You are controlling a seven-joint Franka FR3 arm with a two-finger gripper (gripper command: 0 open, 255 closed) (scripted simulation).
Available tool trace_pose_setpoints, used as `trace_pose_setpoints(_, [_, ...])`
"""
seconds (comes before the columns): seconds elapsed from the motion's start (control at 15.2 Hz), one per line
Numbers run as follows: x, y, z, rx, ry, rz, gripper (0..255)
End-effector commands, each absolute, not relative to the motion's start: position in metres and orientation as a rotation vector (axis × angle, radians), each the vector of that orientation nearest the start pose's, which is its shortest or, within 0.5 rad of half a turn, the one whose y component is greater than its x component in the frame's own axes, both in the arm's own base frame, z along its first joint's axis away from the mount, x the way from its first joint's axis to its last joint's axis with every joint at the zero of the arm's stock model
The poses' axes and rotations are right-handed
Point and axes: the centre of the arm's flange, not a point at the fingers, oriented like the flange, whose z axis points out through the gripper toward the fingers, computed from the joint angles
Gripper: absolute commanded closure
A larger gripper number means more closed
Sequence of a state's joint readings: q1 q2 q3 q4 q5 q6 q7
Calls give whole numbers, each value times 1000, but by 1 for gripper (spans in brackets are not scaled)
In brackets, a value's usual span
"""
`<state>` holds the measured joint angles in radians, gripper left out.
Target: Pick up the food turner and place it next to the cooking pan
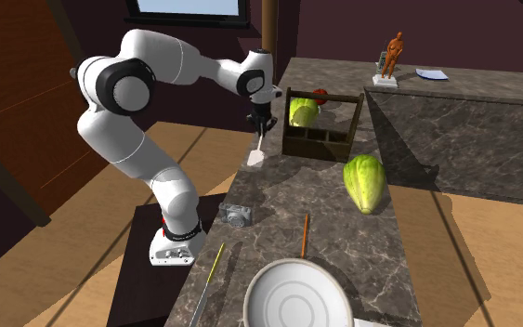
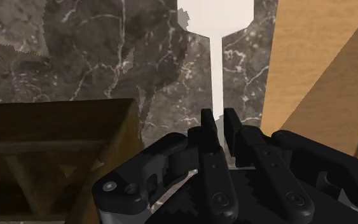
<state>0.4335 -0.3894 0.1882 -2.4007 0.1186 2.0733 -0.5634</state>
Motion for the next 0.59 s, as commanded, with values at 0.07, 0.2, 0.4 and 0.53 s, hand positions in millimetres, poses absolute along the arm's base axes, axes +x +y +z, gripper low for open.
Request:
trace_pose_setpoints(0.07, [348, 260, 478, -2631, -1648, -87, 255])
trace_pose_setpoints(0.2, [350, 247, 480, -2631, -1648, -87, 255])
trace_pose_setpoints(0.4, [357, 208, 480, -2631, -1648, -87, 255])
trace_pose_setpoints(0.53, [362, 182, 480, -2631, -1648, -87, 255])
